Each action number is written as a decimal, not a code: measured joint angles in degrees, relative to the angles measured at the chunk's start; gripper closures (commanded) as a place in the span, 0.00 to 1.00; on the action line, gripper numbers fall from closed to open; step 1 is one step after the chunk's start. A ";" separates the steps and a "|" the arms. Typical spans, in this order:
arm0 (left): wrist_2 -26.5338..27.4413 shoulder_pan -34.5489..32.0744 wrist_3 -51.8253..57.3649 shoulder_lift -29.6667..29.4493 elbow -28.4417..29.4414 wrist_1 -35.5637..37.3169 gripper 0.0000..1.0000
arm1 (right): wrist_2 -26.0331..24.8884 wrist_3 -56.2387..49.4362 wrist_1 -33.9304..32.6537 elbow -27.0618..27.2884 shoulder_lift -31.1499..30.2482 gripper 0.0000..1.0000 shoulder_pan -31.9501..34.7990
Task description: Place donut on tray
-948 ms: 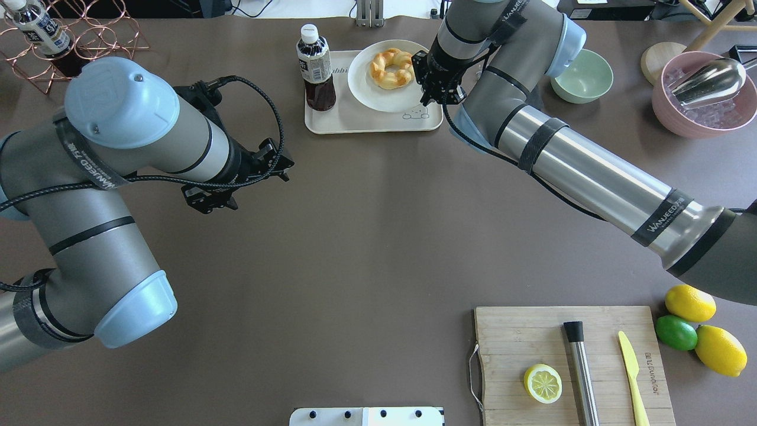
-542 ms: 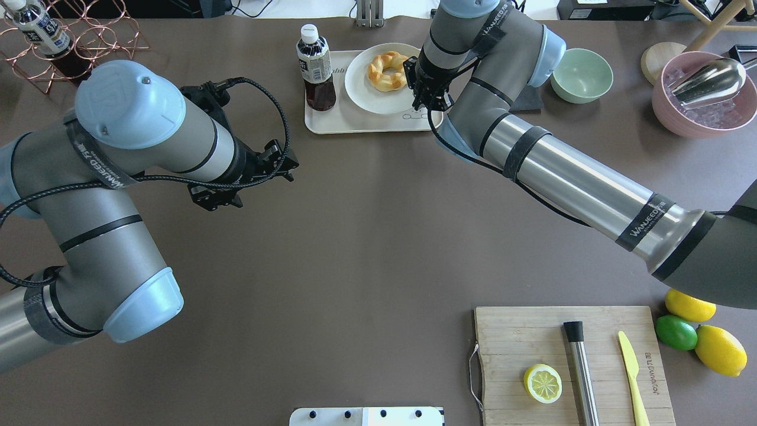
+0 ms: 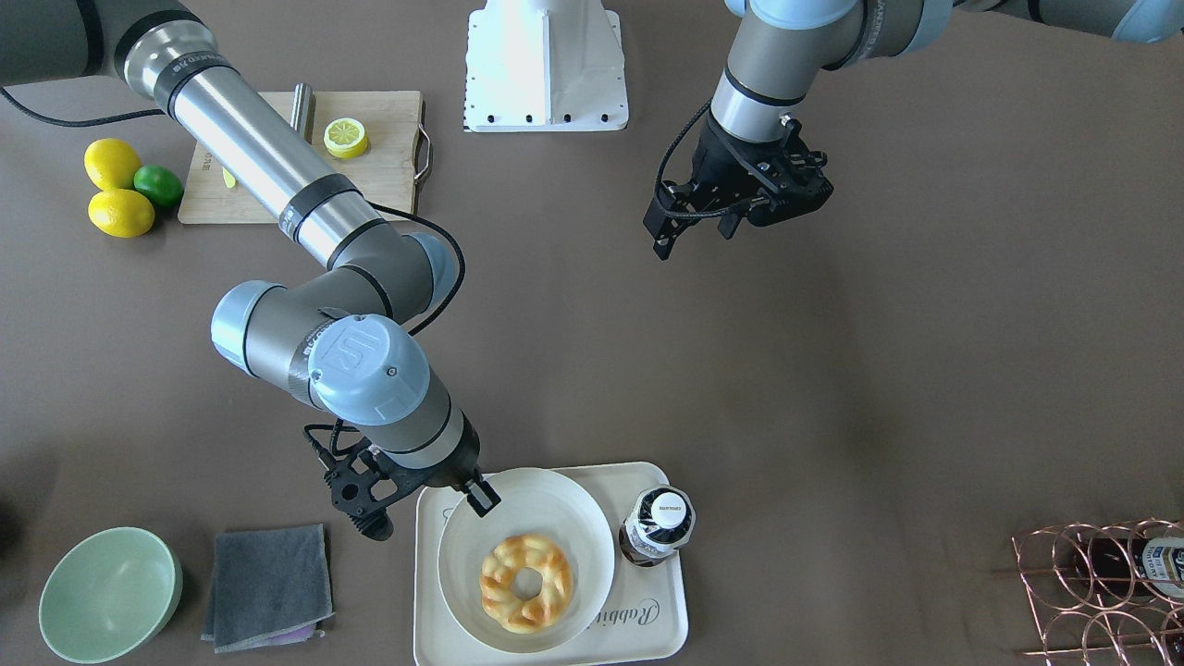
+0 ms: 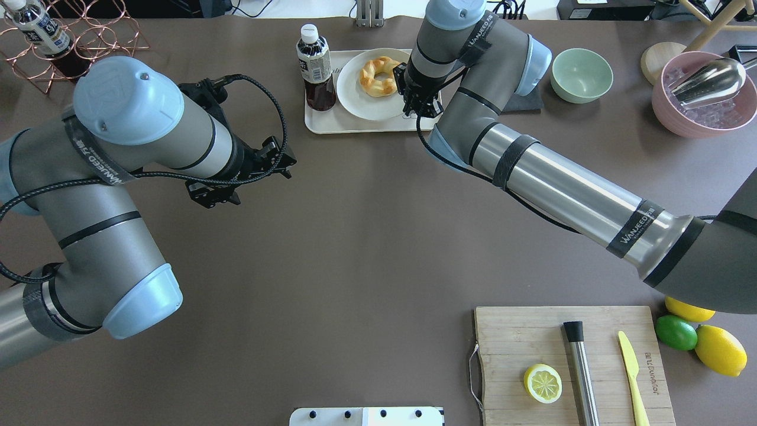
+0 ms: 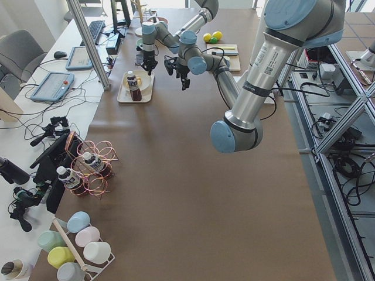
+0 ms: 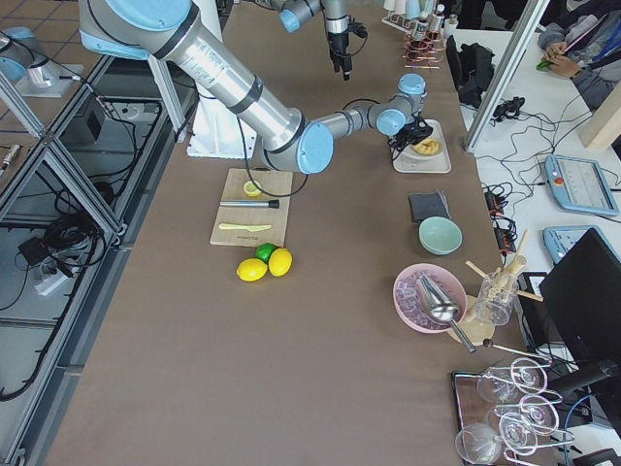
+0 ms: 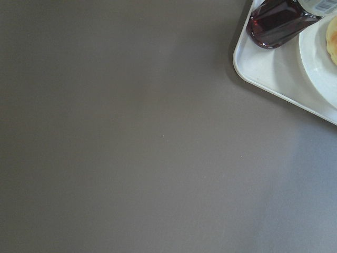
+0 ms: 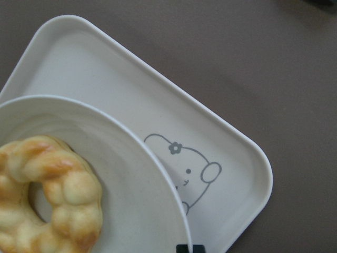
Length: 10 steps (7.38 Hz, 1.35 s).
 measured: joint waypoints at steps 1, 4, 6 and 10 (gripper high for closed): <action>0.02 -0.14 -0.10 0.07 0.00 0.07 0.02 | -0.09 -0.04 0.10 0.02 0.16 0.00 0.11; -1.97 -1.82 0.11 0.22 -0.35 1.18 0.02 | 1.01 -3.88 -0.45 1.05 0.33 0.00 2.15; -4.18 -5.02 7.84 0.37 -1.81 6.59 0.02 | 5.10 -16.12 -9.32 8.19 -1.78 0.00 5.54; -7.19 -14.09 40.21 6.23 -6.65 17.77 0.02 | 6.49 -50.72 -23.89 33.54 -21.08 0.00 12.87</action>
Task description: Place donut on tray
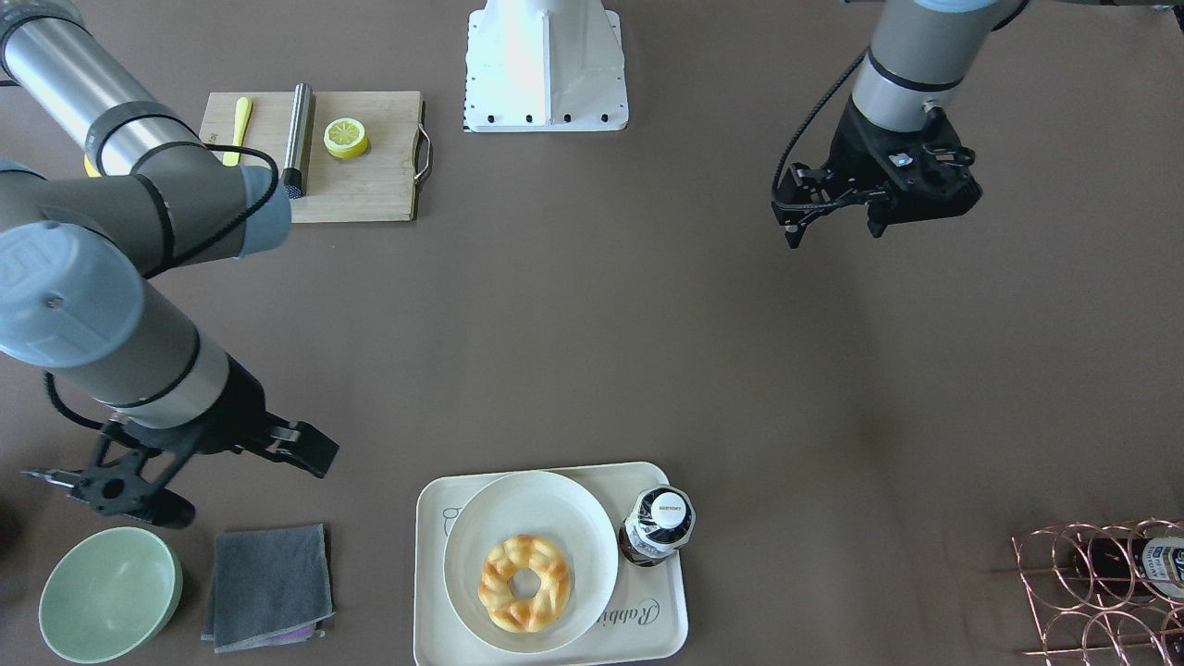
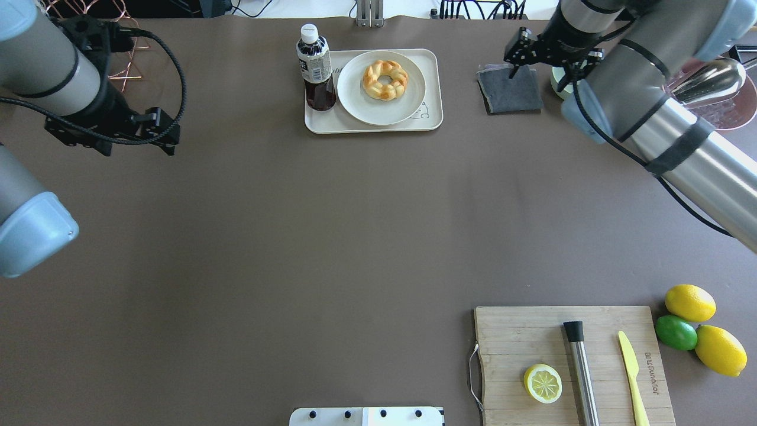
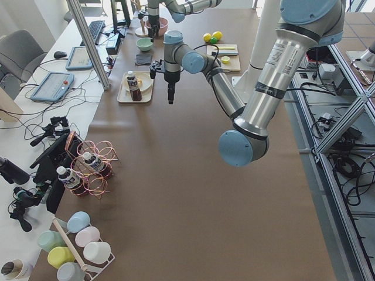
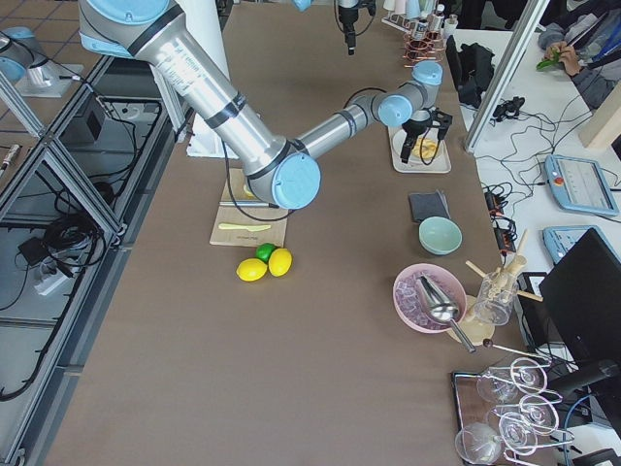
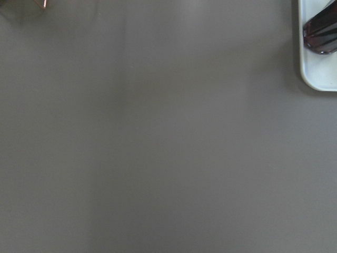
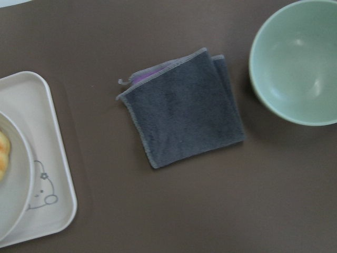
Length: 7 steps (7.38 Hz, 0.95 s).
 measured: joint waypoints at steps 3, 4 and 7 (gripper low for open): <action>-7.48 -13.20 24.44 9.86 1.34 -1.70 0.02 | 1.94 -19.46 -1.12 11.94 -15.88 0.00 8.03; -9.59 -17.14 30.75 13.60 3.28 -4.91 0.02 | 3.26 -25.53 -1.20 13.46 -19.71 0.00 11.42; -16.63 -27.82 45.53 21.54 10.57 -13.28 0.02 | 5.79 -41.63 -1.27 14.37 -27.54 0.00 20.55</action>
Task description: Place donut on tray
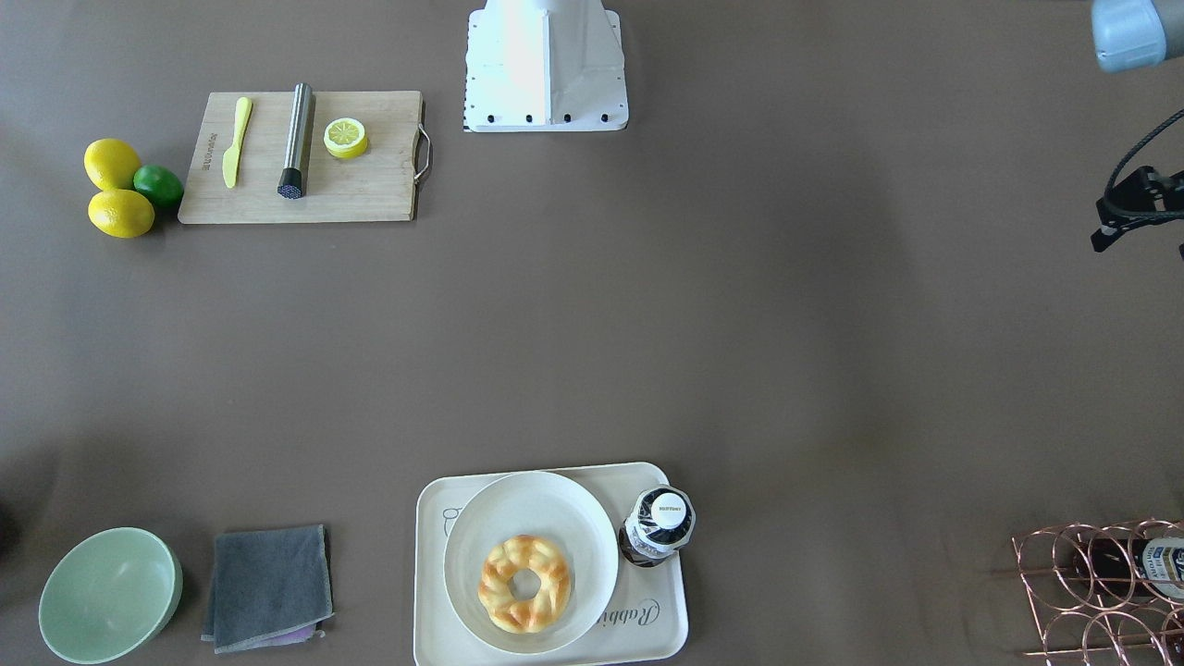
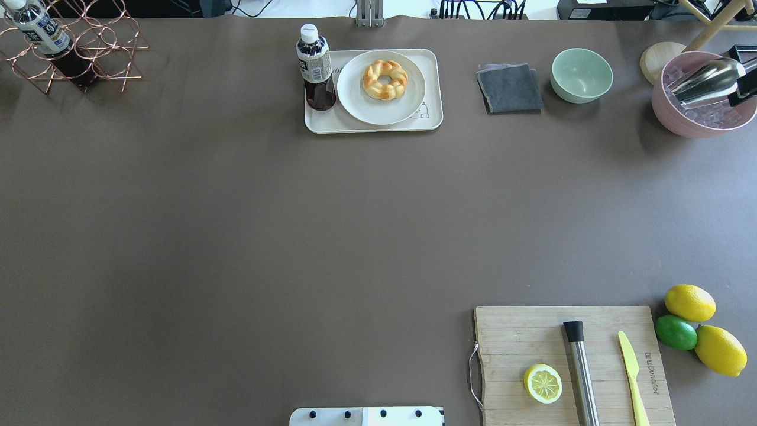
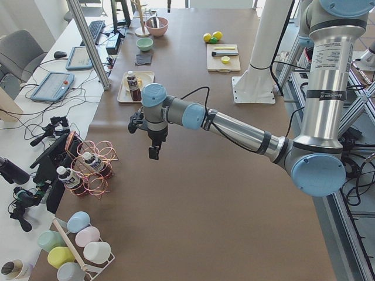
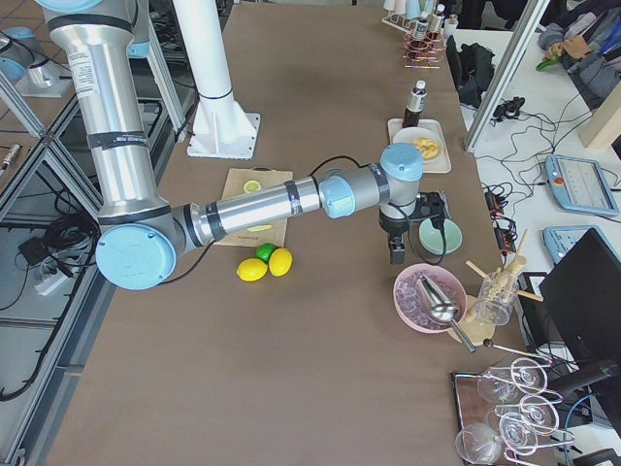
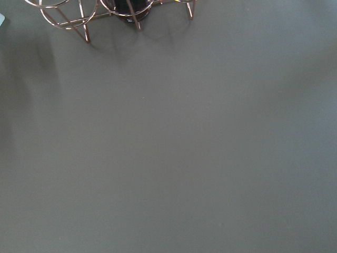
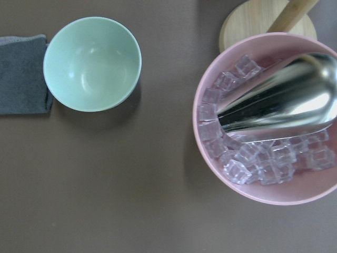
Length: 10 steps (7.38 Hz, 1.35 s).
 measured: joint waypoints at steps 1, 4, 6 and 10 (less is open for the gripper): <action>-1.57 -2.26 4.10 2.17 1.08 -0.81 0.02 | 0.14 -3.40 0.02 0.00 -1.63 0.00 1.68; -2.45 -6.52 9.81 6.91 2.01 -3.22 0.02 | 0.42 -10.10 -0.05 0.07 -5.13 0.00 6.25; -2.31 -6.80 7.80 8.20 1.92 -5.22 0.02 | 1.51 -12.05 -1.83 1.38 -6.32 0.00 8.84; -2.06 -6.85 6.69 8.48 2.18 -7.55 0.02 | 1.27 -14.30 -3.71 2.28 -7.57 0.00 9.48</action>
